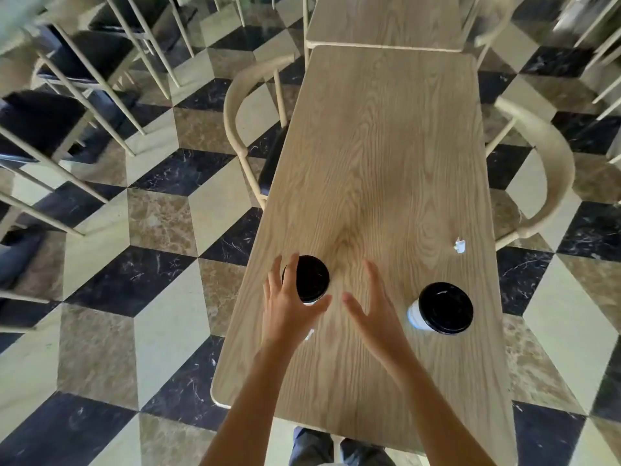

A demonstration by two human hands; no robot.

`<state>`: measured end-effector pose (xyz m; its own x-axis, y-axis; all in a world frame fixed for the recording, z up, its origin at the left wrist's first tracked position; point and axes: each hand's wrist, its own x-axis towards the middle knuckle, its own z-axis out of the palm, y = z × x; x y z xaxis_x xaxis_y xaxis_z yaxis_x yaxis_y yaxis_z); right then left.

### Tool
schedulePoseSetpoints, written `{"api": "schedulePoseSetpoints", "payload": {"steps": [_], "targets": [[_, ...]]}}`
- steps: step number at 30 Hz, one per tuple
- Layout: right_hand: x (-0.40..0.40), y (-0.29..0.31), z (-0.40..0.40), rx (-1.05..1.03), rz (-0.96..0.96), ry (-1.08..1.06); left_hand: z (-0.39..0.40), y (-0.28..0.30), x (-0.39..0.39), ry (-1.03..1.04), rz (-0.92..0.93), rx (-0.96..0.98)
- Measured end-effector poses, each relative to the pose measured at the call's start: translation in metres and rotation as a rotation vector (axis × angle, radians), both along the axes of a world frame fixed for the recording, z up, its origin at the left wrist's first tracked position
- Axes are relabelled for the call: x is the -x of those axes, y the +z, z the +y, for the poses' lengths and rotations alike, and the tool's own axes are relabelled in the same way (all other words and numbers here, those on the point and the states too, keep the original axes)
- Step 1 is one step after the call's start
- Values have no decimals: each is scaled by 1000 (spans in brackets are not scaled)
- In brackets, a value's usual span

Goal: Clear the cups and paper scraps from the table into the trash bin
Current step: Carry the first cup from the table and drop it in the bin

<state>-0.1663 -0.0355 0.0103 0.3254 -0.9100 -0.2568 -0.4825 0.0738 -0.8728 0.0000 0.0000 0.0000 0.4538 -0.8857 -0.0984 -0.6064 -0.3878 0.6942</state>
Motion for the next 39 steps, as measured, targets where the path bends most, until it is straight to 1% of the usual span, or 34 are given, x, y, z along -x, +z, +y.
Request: {"api": "schedulePoseSetpoints", "payload": {"steps": [5, 10, 15, 19, 21, 23, 25, 27, 30, 33, 37, 39], "targets": [[-4, -11, -9, -18, 22, 21, -8, -6, 1, 10, -33, -16], [-5, -17, -12, -33, 28, 7, -10, -8, 3, 22, -32, 38], [-8, -12, -13, -38, 33, 20, -12, 6, 1, 93, 94, 92], [-12, 2, -13, 0, 23, 20, -13, 40, -4, 160, 200, 177], [-13, 14, -15, 34, -10, 0, -13, 65, -7, 154, 277, 224], [-14, 28, -16, 57, -77, -34, -11, 89, -11, 117, 362, 291], [-14, 44, -16, 55, -188, -97, -8, 110, -12, 75, 474, 349], [-12, 59, -15, 67, -287, -164, -3, 124, -12, 55, 588, 367], [-1, 81, -7, 109, -368, -228, -1, 137, -4, 4, 720, 394], [22, 101, 7, 143, -431, -294, -2, 149, 17, -86, 782, 406], [73, 123, 33, 252, -438, -400, -1, 160, 63, -221, 797, 415], [106, 128, 52, 289, -425, -491, 3, 167, 97, -301, 820, 412]]}}
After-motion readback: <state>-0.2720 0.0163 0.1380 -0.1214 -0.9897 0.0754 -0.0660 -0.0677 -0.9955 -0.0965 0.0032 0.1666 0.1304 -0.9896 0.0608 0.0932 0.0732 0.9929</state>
